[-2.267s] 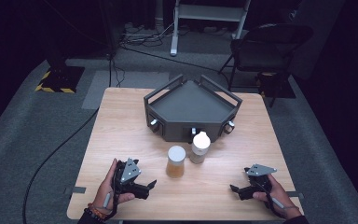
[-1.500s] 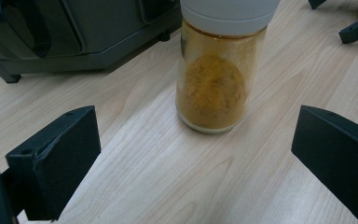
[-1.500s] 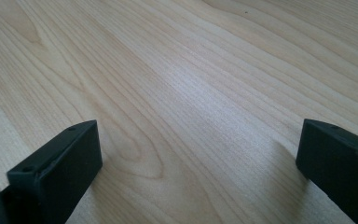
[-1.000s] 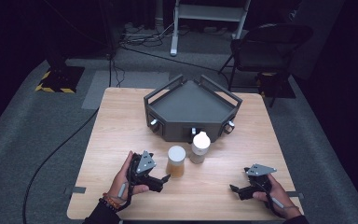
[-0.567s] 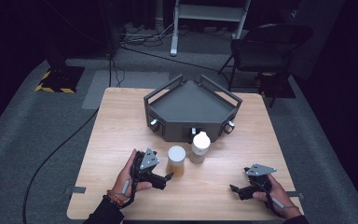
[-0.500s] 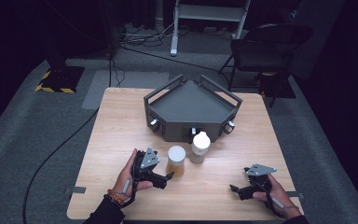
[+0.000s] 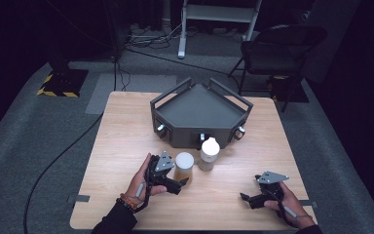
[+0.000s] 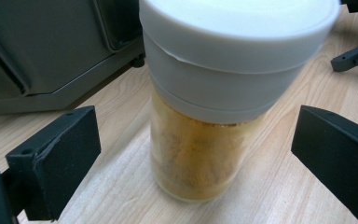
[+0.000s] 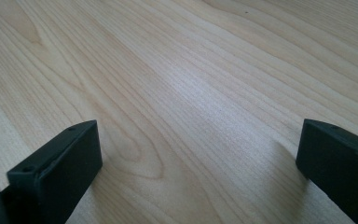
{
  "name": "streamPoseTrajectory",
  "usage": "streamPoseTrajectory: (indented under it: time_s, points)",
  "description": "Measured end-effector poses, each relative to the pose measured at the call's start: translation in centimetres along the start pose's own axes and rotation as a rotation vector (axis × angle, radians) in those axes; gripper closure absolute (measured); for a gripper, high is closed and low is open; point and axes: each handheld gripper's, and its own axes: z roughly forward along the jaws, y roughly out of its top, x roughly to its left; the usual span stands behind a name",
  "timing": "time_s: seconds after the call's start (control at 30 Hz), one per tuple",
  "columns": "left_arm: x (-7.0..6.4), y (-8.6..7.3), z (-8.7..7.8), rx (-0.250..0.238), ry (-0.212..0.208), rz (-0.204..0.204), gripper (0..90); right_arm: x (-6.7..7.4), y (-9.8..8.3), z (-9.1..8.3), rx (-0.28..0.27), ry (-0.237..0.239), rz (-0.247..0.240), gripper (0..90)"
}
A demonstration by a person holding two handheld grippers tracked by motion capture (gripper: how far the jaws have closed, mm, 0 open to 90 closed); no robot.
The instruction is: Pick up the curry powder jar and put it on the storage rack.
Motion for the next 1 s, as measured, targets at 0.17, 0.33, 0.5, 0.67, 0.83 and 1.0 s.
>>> streamPoseTrajectory:
  time_s: [0.17,0.33,0.5,0.67,0.83,1.0]
  points:
    - [0.2,0.1,0.6,-0.001,-0.009,-0.012,1.3,0.0,0.0,0.0,0.0,0.0,0.0,0.0]
    - [0.7,0.0,1.3,-0.015,-0.035,-0.046,1.6,0.0,0.0,0.0,0.0,0.0,0.0,0.0]
    - [0.6,-0.2,1.9,-0.036,-0.025,-0.082,5.4,0.0,0.0,0.0,0.0,0.002,-0.002,0.0]
    - [1.0,-0.7,2.0,-0.065,-0.039,-0.12,13.3,-0.1,0.0,0.0,0.0,0.003,-0.003,0.0]
    - [0.9,-0.5,2.3,-0.054,-0.045,-0.105,22.3,-0.1,0.0,0.0,0.0,0.004,-0.003,0.0]
    - [0.5,-0.5,2.5,-0.063,-0.027,-0.074,30.6,-0.1,0.0,0.0,0.0,0.004,-0.004,0.0]
